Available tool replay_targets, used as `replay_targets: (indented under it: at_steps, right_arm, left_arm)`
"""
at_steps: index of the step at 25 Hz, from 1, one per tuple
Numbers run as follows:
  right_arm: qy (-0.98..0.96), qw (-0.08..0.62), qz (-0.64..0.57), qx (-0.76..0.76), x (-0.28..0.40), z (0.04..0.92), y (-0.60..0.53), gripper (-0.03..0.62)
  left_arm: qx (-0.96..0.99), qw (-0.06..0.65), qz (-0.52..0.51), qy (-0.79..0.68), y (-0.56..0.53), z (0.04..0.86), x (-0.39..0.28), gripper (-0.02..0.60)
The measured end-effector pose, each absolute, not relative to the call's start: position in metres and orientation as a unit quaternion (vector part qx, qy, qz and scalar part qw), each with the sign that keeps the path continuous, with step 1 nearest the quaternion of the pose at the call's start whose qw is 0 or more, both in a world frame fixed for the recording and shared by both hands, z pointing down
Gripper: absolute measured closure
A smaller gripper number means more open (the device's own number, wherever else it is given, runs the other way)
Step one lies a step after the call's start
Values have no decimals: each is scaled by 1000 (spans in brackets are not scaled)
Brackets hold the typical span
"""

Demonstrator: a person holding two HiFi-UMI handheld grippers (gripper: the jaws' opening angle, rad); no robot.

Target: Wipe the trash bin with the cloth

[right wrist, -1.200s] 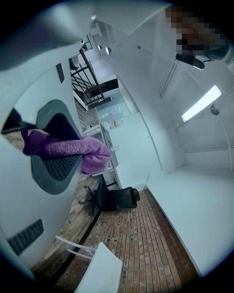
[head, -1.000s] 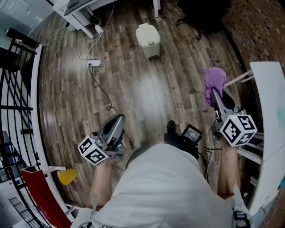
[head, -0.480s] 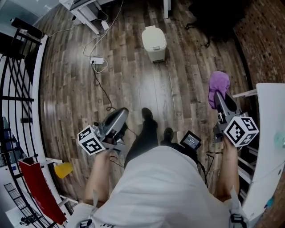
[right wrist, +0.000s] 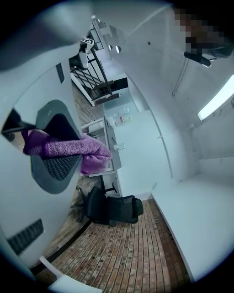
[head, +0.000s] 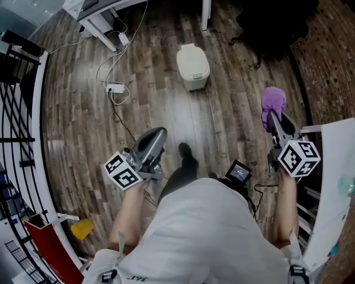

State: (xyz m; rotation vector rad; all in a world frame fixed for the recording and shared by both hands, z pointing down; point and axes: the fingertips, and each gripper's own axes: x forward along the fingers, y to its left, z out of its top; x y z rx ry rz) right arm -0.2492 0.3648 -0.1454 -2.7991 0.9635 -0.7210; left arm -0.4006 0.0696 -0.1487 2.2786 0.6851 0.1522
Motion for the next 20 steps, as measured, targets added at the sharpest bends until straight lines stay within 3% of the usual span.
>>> replay_targets:
  at_steps: [14,20]
  right_arm:
    - [319,-9,-256,-913,-129,-118,270,514]
    - [351,-20,-268,-897,-46,-81,245,514]
  left_arm:
    - [894,356,95,256,-5,-119,-289,578]
    - [907,337,101,230,-11,-107,-219,578]
